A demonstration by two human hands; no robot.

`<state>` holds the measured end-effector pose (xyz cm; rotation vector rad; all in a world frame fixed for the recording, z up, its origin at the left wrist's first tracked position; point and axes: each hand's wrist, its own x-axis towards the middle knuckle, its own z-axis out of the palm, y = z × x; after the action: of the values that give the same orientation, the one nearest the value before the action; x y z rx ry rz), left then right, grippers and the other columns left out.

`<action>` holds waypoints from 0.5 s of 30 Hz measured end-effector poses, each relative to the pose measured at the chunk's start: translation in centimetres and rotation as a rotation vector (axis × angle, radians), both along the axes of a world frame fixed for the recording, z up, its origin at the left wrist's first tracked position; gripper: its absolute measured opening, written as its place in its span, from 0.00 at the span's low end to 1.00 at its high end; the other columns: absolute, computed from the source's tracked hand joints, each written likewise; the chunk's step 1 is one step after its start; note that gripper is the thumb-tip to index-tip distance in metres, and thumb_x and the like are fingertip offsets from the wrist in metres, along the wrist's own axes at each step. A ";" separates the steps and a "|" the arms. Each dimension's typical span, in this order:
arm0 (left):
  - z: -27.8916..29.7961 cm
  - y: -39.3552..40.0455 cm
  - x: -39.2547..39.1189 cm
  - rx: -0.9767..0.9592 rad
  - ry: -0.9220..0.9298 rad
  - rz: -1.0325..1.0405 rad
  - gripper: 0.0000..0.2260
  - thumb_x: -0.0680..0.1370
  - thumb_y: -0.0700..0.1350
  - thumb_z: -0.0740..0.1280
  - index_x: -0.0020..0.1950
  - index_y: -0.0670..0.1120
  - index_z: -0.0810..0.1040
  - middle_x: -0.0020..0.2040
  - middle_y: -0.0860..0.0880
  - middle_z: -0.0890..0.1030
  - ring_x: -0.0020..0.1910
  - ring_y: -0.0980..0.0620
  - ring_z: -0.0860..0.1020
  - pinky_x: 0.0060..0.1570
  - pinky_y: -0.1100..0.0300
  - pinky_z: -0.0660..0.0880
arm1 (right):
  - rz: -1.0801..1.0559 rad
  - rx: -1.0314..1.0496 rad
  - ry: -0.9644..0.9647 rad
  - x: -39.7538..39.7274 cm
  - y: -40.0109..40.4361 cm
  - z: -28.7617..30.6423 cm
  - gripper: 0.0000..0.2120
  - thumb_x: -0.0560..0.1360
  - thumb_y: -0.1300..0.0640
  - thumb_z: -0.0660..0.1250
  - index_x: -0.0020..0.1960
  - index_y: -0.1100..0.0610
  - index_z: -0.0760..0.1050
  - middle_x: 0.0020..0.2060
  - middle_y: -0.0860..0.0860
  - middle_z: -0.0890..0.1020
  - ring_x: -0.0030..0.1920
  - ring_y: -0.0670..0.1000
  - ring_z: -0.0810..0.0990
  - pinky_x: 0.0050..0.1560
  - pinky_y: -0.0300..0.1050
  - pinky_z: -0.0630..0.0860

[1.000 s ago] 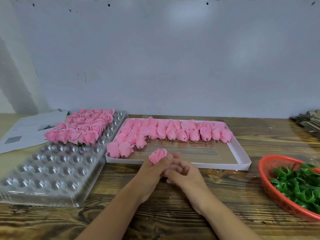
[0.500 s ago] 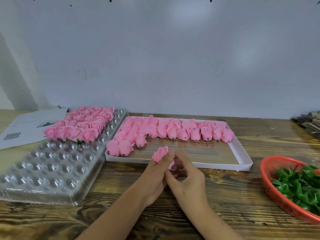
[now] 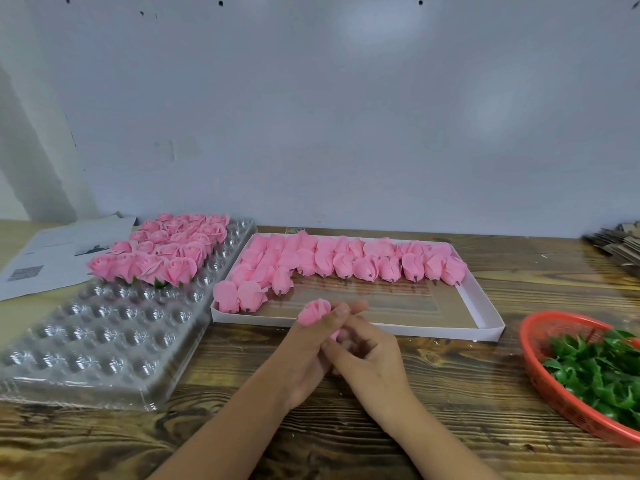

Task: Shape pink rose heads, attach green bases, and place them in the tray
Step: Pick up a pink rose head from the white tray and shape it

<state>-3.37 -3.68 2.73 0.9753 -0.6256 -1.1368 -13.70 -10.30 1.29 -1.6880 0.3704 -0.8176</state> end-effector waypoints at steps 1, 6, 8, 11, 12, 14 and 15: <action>0.0 0.1 0.1 0.000 -0.015 -0.005 0.27 0.65 0.59 0.81 0.60 0.47 0.85 0.54 0.46 0.84 0.50 0.51 0.83 0.45 0.58 0.78 | 0.041 0.052 0.000 -0.1 0.0 0.2 0.15 0.76 0.61 0.71 0.54 0.42 0.84 0.33 0.54 0.80 0.35 0.48 0.76 0.37 0.43 0.76; -0.1 0.4 0.6 0.026 -0.099 -0.026 0.32 0.62 0.66 0.81 0.60 0.51 0.85 0.57 0.49 0.84 0.47 0.48 0.76 0.40 0.56 0.73 | 0.315 0.524 -0.009 -0.6 -0.1 1.2 0.08 0.75 0.54 0.70 0.48 0.57 0.85 0.37 0.55 0.81 0.37 0.50 0.78 0.37 0.40 0.77; -0.1 0.4 0.6 0.027 -0.114 -0.011 0.32 0.61 0.67 0.80 0.59 0.51 0.85 0.57 0.48 0.85 0.50 0.45 0.75 0.46 0.55 0.75 | 0.385 0.688 0.006 -0.6 -0.3 1.3 0.10 0.75 0.51 0.70 0.45 0.58 0.84 0.37 0.55 0.81 0.35 0.49 0.78 0.37 0.40 0.77; -0.2 0.3 0.6 0.018 -0.158 -0.003 0.30 0.62 0.69 0.78 0.54 0.49 0.87 0.42 0.42 0.79 0.36 0.51 0.72 0.40 0.56 0.73 | 0.440 0.844 0.033 -0.6 -0.6 1.3 0.10 0.72 0.50 0.70 0.43 0.57 0.83 0.35 0.54 0.80 0.34 0.48 0.77 0.35 0.39 0.76; -0.2 0.3 0.5 0.021 -0.167 0.004 0.30 0.63 0.70 0.77 0.52 0.48 0.87 0.38 0.42 0.75 0.34 0.49 0.72 0.41 0.53 0.73 | 0.444 0.875 0.034 -0.6 -0.7 1.3 0.11 0.72 0.50 0.71 0.43 0.58 0.83 0.35 0.54 0.80 0.34 0.48 0.77 0.35 0.39 0.76; -0.1 0.3 0.3 0.043 -0.154 0.041 0.28 0.64 0.71 0.75 0.48 0.48 0.87 0.44 0.39 0.77 0.43 0.42 0.74 0.50 0.47 0.74 | 0.428 0.873 0.029 -0.5 -0.6 1.2 0.13 0.72 0.48 0.71 0.44 0.59 0.83 0.36 0.55 0.81 0.35 0.49 0.79 0.36 0.39 0.77; 0.1 0.3 0.2 0.055 -0.148 0.066 0.28 0.65 0.71 0.74 0.48 0.48 0.87 0.48 0.38 0.78 0.47 0.40 0.74 0.53 0.46 0.74 | 0.407 0.838 0.028 -0.5 -0.5 1.2 0.14 0.73 0.48 0.71 0.45 0.59 0.83 0.37 0.55 0.81 0.36 0.49 0.80 0.37 0.40 0.77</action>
<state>-3.12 -3.43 2.78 1.1270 -0.6781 -1.0345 -14.20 -10.82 2.48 -0.9333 0.3106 -0.2616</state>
